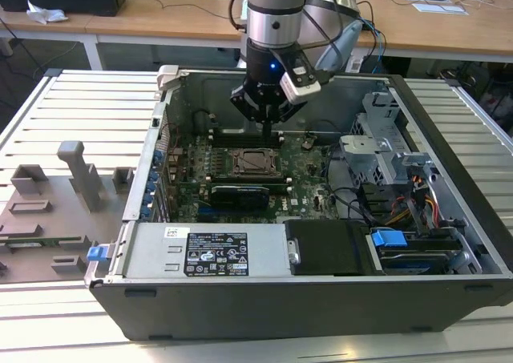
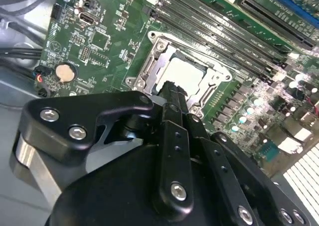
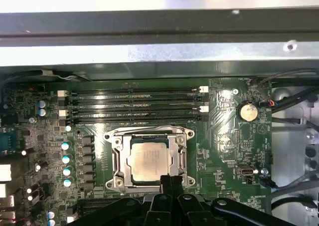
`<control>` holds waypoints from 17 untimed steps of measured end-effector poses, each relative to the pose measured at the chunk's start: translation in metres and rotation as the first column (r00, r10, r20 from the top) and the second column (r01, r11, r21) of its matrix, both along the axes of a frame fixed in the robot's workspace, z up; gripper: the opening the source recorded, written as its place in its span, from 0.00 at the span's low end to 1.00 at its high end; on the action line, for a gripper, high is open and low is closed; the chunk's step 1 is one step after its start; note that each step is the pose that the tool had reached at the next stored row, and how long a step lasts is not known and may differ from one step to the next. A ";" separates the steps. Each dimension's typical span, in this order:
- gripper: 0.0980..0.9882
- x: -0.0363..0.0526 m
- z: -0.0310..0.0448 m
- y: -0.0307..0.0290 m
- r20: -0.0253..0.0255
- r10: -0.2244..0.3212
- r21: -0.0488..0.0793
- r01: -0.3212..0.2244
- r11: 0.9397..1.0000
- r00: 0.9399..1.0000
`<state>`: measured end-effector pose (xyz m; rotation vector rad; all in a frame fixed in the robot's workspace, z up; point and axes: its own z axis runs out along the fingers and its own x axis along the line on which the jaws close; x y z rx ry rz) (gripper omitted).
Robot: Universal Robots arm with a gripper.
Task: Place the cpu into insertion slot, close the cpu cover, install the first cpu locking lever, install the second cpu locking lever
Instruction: 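Install the first cpu locking lever, then install the second cpu locking lever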
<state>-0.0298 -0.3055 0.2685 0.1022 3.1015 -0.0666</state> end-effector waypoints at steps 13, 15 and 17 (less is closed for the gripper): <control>0.01 0.0000 0.0107 0.0000 0.000 0.000 -0.001 0.000 1.000 1.000; 0.01 -0.0005 0.0109 -0.0014 0.000 0.000 -0.002 0.000 1.000 1.000; 0.01 -0.0014 0.0107 -0.0070 0.000 0.000 -0.001 0.000 1.000 1.000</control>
